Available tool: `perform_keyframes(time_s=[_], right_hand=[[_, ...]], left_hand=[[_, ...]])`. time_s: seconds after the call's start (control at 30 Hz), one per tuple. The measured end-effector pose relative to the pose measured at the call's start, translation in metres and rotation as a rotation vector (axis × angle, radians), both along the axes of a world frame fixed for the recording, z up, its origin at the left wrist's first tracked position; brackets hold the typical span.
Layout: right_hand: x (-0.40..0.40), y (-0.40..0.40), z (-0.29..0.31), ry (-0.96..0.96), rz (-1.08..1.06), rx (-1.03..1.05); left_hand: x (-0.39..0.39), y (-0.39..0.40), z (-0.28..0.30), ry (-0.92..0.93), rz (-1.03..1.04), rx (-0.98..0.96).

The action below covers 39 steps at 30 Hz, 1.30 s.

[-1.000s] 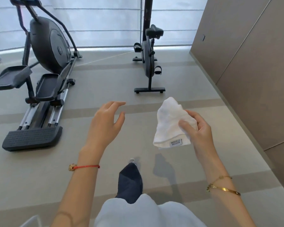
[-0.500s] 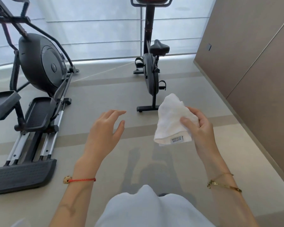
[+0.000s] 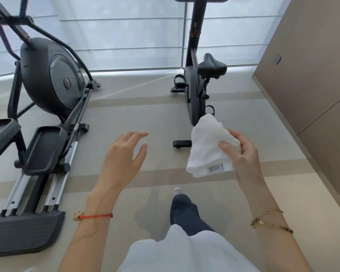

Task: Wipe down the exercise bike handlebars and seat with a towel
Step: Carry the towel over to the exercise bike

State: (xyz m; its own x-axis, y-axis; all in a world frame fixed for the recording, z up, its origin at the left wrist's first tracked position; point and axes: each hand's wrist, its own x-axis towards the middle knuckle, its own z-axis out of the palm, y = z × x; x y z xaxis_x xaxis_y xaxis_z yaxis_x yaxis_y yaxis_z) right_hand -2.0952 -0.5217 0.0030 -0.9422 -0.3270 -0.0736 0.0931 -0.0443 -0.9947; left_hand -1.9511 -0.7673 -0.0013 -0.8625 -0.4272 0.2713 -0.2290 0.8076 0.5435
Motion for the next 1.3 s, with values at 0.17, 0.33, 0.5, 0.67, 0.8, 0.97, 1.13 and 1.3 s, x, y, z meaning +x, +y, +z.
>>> perform_keyframes(time_s=[0.17,0.33,0.5,0.67,0.8,0.97,1.13,1.3], right_hand=[[-0.104,-0.064,0.006,0.003,0.038,-0.006],[-0.205,-0.131,0.017,0.022,0.088,-0.002],[-0.287,-0.194,0.021,0.009,0.093,-0.013],[-0.360,-0.262,0.022,-0.003,0.086,-0.027],[-0.421,-0.322,0.020,0.004,0.049,-0.041],[-0.507,-0.408,0.038,0.049,-0.039,-0.081],[-0.590,-0.479,0.065,0.120,-0.140,-0.121],[-0.659,-0.517,0.086,0.173,-0.248,-0.127]], left_hand=[[-0.098,-0.056,0.008,0.018,0.034,-0.002],[-0.188,-0.118,0.017,0.040,0.065,-0.006],[-0.266,-0.175,0.023,0.058,0.106,0.000],[-0.345,-0.245,0.023,0.075,0.101,0.002],[-0.419,-0.307,0.027,0.101,0.085,-0.007],[-0.522,-0.390,0.051,0.175,0.029,-0.021],[-0.629,-0.469,0.083,0.252,-0.078,-0.087],[-0.727,-0.512,0.114,0.314,-0.195,-0.113]])
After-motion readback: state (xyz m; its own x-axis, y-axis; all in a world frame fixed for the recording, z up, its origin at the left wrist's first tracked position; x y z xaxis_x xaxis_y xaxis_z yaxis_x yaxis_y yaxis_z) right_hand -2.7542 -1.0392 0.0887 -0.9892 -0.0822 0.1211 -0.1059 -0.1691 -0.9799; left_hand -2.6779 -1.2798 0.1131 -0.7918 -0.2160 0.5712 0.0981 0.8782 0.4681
